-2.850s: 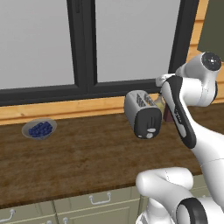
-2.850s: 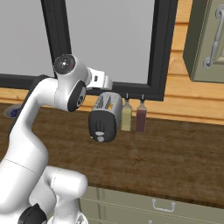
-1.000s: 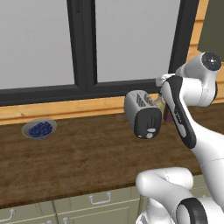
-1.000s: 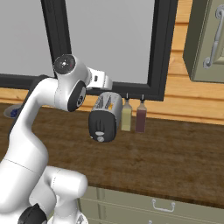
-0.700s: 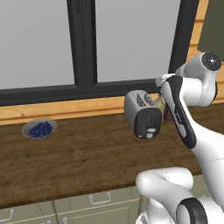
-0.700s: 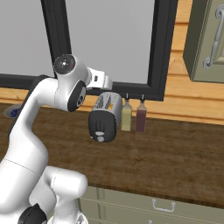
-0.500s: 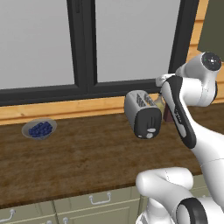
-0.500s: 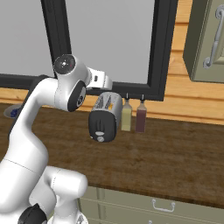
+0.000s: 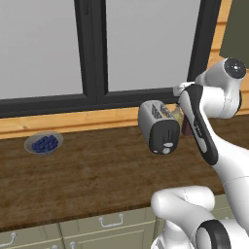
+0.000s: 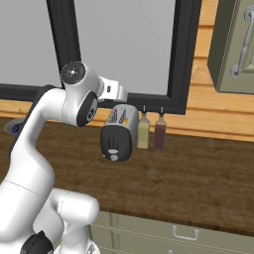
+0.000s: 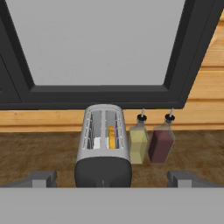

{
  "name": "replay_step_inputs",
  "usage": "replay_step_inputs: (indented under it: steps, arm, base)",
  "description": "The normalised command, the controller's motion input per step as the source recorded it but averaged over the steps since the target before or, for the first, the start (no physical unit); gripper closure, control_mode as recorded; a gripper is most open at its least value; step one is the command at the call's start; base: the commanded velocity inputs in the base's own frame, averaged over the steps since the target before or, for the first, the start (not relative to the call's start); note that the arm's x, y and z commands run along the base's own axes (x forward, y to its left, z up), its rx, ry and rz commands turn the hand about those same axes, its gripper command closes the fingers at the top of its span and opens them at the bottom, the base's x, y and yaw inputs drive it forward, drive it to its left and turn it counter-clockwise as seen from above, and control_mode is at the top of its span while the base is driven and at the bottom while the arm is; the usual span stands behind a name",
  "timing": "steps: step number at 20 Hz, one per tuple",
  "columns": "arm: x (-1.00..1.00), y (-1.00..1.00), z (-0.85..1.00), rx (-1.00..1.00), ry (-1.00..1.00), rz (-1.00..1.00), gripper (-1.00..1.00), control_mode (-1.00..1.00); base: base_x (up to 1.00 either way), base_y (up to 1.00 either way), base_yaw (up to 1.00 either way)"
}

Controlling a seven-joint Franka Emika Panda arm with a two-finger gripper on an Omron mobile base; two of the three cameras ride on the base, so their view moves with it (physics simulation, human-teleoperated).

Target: Start the toaster. Once the lever pops up, take the bread to the plate on the dining counter.

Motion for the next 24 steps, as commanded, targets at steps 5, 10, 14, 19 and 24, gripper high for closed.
replay_step_inputs:
  steps: [5,10,14,19,24]
  arm:
    - [0.00,0.00,0.00,0.00,0.00,0.00,-1.00,-1.00]
    - [0.00,0.00,0.00,0.00,0.00,0.00,-1.00,-1.00]
    - [0.00,0.00,0.00,0.00,0.00,0.00,-1.00,-1.00]
    - [0.00,0.00,0.00,0.00,0.00,0.00,-1.00,-1.00]
    - [0.00,0.00,0.00,0.00,0.00,0.00,-1.00,-1.00]
  base:
    - [0.00,0.00,0.00]
    - [0.00,0.00,0.00]
    - [0.00,0.00,0.00]
    - [0.00,0.00,0.00]
    - [0.00,0.00,0.00]
